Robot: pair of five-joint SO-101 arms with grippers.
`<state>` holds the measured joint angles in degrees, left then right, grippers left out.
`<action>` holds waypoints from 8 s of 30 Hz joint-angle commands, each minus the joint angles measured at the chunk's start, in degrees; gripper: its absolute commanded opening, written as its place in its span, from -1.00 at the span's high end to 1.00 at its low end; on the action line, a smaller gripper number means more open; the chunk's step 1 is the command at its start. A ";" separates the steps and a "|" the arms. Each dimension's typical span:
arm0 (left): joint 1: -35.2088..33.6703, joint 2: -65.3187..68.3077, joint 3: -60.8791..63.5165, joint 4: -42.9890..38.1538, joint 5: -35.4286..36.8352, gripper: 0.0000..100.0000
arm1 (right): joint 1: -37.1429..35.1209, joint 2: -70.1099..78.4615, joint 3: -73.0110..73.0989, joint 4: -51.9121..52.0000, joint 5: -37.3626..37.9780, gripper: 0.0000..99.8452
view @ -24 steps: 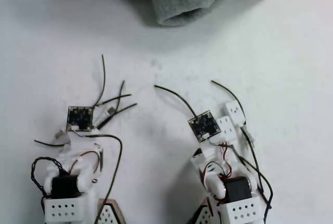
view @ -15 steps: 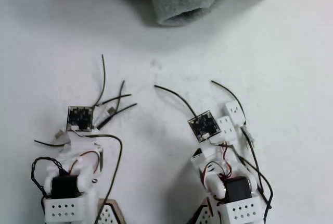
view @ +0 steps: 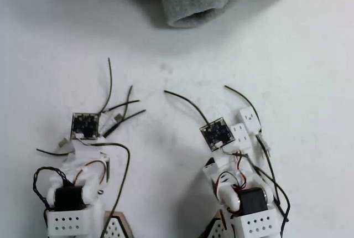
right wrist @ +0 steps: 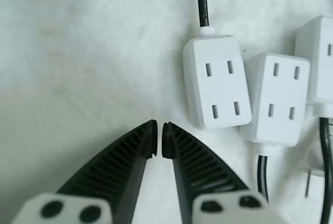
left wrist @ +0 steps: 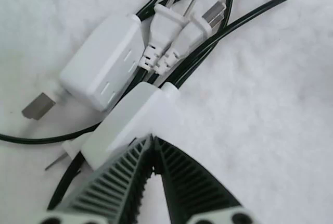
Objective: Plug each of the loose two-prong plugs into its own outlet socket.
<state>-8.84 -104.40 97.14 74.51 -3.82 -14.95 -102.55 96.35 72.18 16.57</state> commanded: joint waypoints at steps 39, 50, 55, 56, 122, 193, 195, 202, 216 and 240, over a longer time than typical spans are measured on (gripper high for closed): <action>0.22 0.22 -0.09 -0.97 0.00 0.95 | 4.44 -0.31 -7.38 -29.93 11.96 0.51; 0.22 0.22 -0.09 -0.97 0.00 0.95 | 3.91 29.05 -37.27 -5.49 10.99 0.45; 0.22 0.22 -0.09 -0.97 0.00 0.95 | 4.00 53.23 -47.91 -3.12 10.90 0.46; 0.22 0.22 -0.09 -0.97 0.00 0.95 | 4.00 57.71 -49.32 -3.38 10.90 0.46; 0.22 0.22 -0.09 -0.97 0.00 0.95 | -2.15 129.10 -110.77 21.49 -7.74 0.45; 0.22 0.22 -0.09 -0.97 0.00 0.95 | -10.15 127.69 -97.76 -14.99 -56.00 0.87; 0.22 0.22 -0.09 -0.97 0.00 0.95 | -10.07 130.42 -100.22 -14.02 -56.00 0.83; 0.22 0.22 -0.09 -0.97 0.00 0.95 | -10.59 131.47 -112.62 -3.12 -56.00 0.19; 0.22 0.22 -0.09 -0.97 0.00 0.95 | -8.13 117.67 -136.18 20.09 -29.27 0.18; 0.48 0.22 -0.09 -0.97 0.00 0.95 | -7.25 98.68 -79.74 7.08 -10.11 0.18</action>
<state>-8.84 -104.40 97.14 74.51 -3.82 -23.03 2.07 2.46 88.79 5.85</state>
